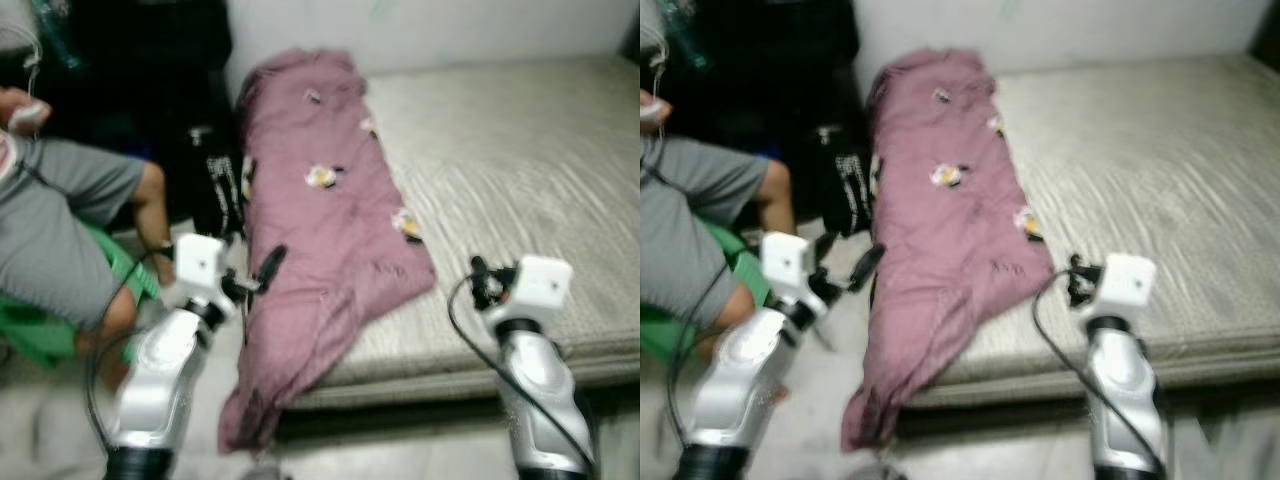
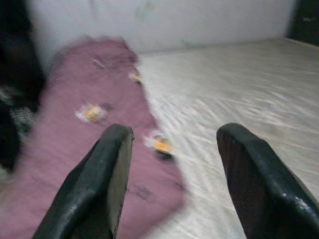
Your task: Clean up the room
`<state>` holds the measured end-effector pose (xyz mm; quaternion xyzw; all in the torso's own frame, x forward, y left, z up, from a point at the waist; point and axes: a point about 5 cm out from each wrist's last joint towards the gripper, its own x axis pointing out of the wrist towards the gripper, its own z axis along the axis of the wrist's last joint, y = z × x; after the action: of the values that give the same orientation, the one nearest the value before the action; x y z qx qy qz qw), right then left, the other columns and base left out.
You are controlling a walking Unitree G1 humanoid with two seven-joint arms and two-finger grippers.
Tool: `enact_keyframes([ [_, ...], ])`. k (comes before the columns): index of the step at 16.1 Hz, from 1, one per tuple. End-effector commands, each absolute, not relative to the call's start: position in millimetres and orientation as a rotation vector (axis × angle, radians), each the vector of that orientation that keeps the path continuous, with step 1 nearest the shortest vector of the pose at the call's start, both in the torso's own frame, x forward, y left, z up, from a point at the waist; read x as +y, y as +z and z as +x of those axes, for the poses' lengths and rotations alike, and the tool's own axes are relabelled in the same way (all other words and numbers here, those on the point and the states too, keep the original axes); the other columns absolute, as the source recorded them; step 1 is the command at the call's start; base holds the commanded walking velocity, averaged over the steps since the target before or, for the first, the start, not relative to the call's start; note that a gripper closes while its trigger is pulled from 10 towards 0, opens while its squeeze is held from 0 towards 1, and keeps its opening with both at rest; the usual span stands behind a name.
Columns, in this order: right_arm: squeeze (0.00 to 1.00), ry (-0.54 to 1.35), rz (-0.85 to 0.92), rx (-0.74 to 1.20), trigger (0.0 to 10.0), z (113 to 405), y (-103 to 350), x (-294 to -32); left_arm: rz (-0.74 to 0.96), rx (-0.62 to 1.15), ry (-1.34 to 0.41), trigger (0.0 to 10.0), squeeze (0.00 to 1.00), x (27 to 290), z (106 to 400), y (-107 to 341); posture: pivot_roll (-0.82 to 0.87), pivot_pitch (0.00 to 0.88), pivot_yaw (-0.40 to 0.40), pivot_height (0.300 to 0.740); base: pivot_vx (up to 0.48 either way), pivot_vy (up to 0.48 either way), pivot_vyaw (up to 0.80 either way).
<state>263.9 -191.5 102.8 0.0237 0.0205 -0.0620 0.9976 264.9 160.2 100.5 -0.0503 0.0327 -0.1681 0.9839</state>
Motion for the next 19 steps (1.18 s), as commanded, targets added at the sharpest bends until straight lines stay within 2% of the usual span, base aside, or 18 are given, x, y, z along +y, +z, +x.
enact_keyframes([
  [1, 0.0, -0.135, 0.038, 0.036, 10.0, 260, 104, -196, -0.104, 0.047, -0.349, 10.0, 0.0, 157, 269, 106, -0.09, 0.0, 0.087, 0.74, 0.454, 0.0, 0.0],
  [7, 0.0, -0.149, 0.051, 0.023, 10.0, 260, 106, -195, -0.076, 0.063, -0.322, 10.0, 0.0, 159, 271, 103, -0.08, 0.0, 0.093, 0.74, 0.069, 0.0, 0.0],
  [10, 0.0, -0.179, 0.033, 0.007, 10.0, 267, 112, -197, -0.035, 0.037, -0.3, 10.0, 0.0, 163, 279, 106, -0.08, 0.0, 0.088, 0.74, 0.0, 0.0, -0.8],
  [12, 0.0, -0.2, 0.052, -0.045, 10.0, 267, 120, -194, -0.032, 0.04, -0.289, 10.0, 0.0, 164, 286, 106, -0.12, 0.0, 0.155, 0.74, 0.0, 0.0, -0.21],
  [16, 0.0, -0.278, 0.082, -0.055, 10.0, 255, 116, -196, 0.004, 0.061, -0.378, 10.0, 0.0, 156, 291, 105, -0.17, 0.0, 0.238, 0.74, 0.0, 0.0, 0.0],
  [19, 0.0, -0.249, 0.079, -0.045, 10.0, 258, 114, -194, 0.013, 0.07, -0.355, 10.0, 0.0, 161, 291, 101, -0.12, 0.0, 0.179, 0.74, 0.0, 0.0, 0.0],
])
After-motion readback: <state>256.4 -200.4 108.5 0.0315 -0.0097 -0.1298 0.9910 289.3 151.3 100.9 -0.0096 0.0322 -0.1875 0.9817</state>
